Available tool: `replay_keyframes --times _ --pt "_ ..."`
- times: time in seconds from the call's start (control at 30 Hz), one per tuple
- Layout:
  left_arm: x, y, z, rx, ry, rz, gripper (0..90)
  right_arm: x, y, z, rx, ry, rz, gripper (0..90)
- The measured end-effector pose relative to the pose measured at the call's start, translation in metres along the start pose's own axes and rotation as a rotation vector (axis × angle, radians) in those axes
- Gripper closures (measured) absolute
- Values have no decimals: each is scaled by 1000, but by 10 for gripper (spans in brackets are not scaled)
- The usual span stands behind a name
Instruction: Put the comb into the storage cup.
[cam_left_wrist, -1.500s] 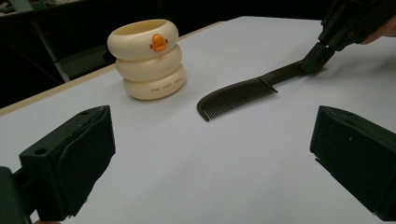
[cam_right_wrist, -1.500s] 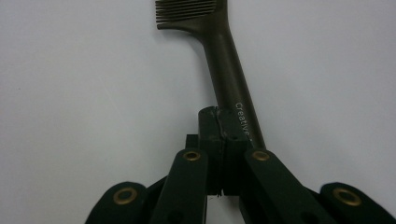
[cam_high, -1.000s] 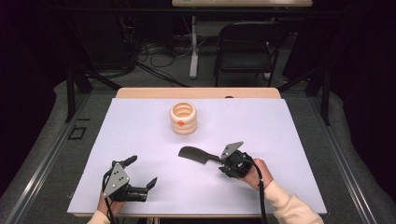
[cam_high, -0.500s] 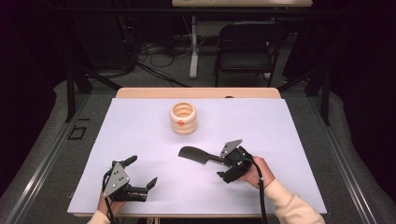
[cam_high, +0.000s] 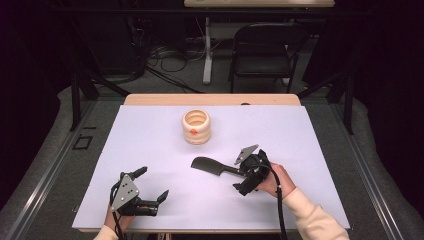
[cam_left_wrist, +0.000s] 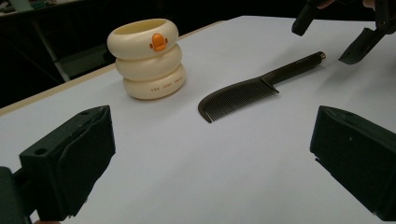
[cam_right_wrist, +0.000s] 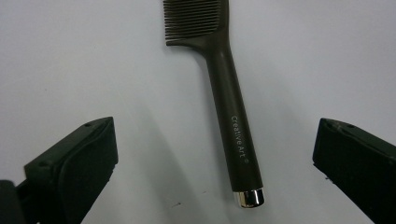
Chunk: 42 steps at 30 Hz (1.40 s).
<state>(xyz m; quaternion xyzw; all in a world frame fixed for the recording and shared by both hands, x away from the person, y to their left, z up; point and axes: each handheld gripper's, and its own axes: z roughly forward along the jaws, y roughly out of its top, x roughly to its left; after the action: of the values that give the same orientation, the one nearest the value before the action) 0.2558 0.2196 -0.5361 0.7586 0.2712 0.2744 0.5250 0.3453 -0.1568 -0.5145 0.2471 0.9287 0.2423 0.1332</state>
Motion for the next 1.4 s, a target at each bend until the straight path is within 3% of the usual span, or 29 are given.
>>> replay_keyframes --times 0.63,1.4 --pt "0 0 0 0 2 -5 0 -7 12 -3 6 9 -6 0" --pt "1 0 0 2 1 -4 0 -5 37 12 114 6 -85 15"
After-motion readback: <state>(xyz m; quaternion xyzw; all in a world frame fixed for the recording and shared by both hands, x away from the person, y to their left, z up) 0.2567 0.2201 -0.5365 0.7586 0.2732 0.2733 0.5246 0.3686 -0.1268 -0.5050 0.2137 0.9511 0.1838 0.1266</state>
